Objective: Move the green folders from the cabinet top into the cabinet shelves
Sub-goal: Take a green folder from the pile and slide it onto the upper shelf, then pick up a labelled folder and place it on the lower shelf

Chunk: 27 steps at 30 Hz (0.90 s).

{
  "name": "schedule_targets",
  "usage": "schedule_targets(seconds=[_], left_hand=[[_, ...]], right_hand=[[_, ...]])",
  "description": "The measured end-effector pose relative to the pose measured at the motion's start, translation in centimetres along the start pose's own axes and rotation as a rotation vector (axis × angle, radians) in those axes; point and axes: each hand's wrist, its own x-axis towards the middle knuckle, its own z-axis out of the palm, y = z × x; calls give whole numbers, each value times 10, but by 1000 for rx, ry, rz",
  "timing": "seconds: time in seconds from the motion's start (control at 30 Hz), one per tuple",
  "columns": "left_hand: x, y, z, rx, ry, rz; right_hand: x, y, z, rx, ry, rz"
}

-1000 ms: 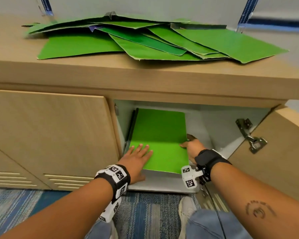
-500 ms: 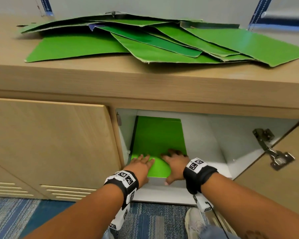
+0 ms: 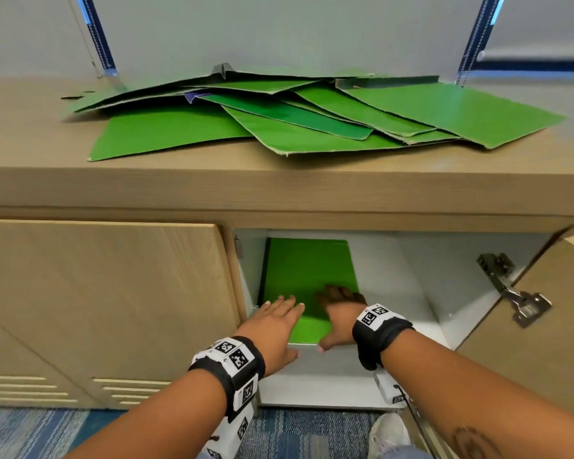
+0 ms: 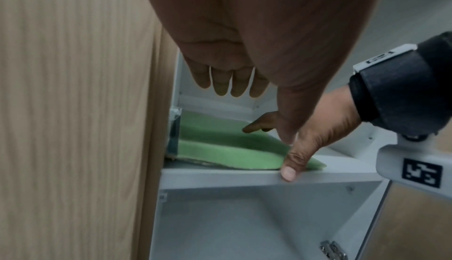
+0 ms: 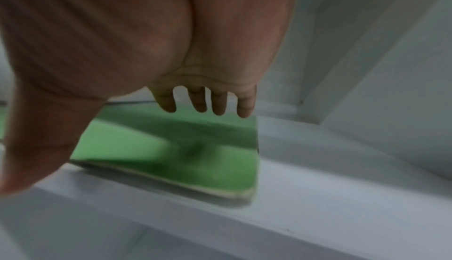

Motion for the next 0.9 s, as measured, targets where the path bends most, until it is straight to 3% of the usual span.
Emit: schedule_targets(seconds=[0.2,0.53,0.7,0.9], left_hand=[[-22,19,-74,-57,179,42],[-81,45,-200,-75,418,103],[-92,51,-267,-69,562,101],[-89,47,-347,21,531,3]], right_hand=[[-52,-35,-69,196,284,-121],[-179,-70,-196,70,506,-298],[-208,-80,-255,142,631,-360],[-217,-80,-300,318,633,-330]])
